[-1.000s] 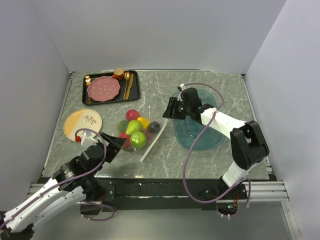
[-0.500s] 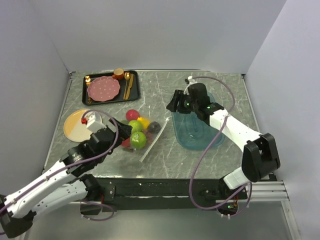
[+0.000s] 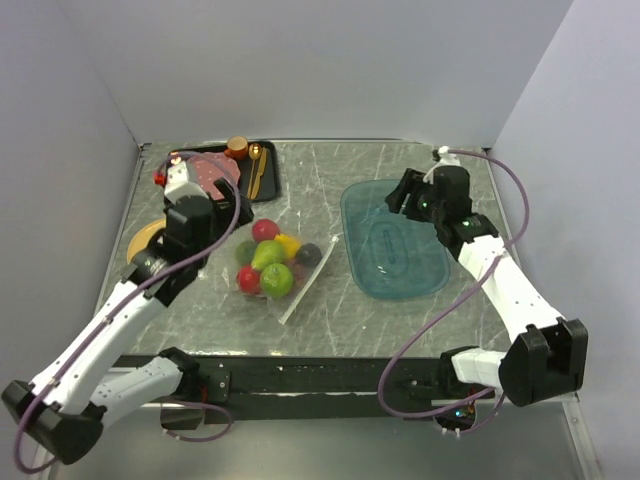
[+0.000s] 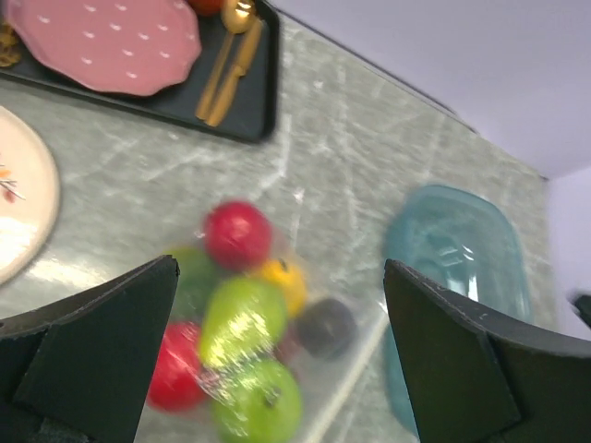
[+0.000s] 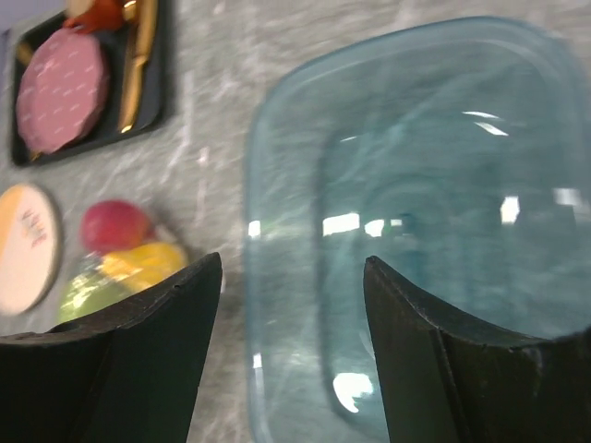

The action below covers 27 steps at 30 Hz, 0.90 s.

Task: Place the food in the zip-top bag and seal the zipper
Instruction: Reset both arms

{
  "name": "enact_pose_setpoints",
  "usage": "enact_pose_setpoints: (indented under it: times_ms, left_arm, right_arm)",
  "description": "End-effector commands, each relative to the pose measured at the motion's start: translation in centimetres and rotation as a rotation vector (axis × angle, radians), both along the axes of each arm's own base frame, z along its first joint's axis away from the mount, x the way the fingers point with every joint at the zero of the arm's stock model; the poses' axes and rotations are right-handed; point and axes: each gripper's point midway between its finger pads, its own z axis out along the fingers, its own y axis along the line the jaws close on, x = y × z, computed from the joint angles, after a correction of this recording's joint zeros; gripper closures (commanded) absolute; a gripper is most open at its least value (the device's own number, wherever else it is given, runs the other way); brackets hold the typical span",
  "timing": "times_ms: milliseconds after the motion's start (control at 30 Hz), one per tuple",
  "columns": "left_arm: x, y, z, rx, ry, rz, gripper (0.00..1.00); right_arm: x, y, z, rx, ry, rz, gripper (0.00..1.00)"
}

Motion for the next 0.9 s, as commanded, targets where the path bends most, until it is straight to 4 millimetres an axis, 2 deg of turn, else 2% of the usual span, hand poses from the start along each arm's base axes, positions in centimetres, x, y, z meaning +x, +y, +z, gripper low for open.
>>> enact_pose_setpoints:
  times_ms: [0,33,67,100,133,167,200,233,300,333,500,600,800,867]
  left_arm:
    - [2.2,0.0,1.2,0.043,0.003,-0.135,0.01]
    - [3.1,0.8,0.7,0.057,0.019,-0.12,0.01]
    - [3.4,0.8,0.9,0.062,0.023,-0.151,0.01]
    - [3.9,1.0,0.8,0.061,0.031,-0.162,0.01]
    - [5.0,2.2,0.0,0.06,0.059,-0.154,0.01]
    - [5.5,2.4,0.8,0.051,0.051,-0.161,0.01]
    - [6.0,2.8,1.0,0.039,0.048,-0.159,0.01]
    - [7.0,3.8,0.9,0.032,0.049,-0.148,0.01]
    - [7.8,3.6,1.8,0.05,0.009,-0.203,0.01]
    - [8.6,4.4,2.0,0.068,0.007,-0.174,0.01]
    - [10.7,7.6,0.0,0.16,0.062,-0.03,0.01]
    - [10.6,8.5,-0.2,0.157,0.064,-0.037,0.01]
    - [10.1,8.4,0.1,0.161,-0.035,-0.062,0.01]
    - [10.0,10.1,-0.6,0.199,-0.016,0.015,0.01]
  right_arm:
    - [-0.4,-5.0,0.6,-0.089,-0.025,-0.131,0.27]
    - [-0.4,-5.7,0.7,-0.093,-0.029,-0.147,0.27]
    - [-0.6,-6.5,1.0,-0.098,-0.037,-0.164,0.24]
    - [-0.7,-7.0,1.0,-0.107,-0.035,-0.172,0.19]
    - [-0.7,-8.7,1.0,-0.119,-0.034,-0.227,0.11]
    - [-0.9,-9.6,1.1,-0.119,-0.03,-0.269,0.02]
    - [-0.9,-10.2,1.3,-0.112,-0.032,-0.29,0.0]
    - [-0.9,-10.9,1.4,-0.105,-0.033,-0.313,0.0]
    - [-0.9,-11.1,1.5,-0.101,-0.049,-0.321,0.0]
    - [-0.9,-11.2,1.6,-0.106,-0.052,-0.324,0.0]
    - [-0.4,-12.5,0.9,-0.139,-0.048,-0.393,0.0]
    - [-0.4,-13.1,0.9,-0.145,-0.05,-0.433,0.0]
    - [-0.4,-13.1,0.6,-0.124,-0.092,-0.44,0.0]
    - [-0.3,-13.3,0.3,-0.131,-0.099,-0.454,0.0]
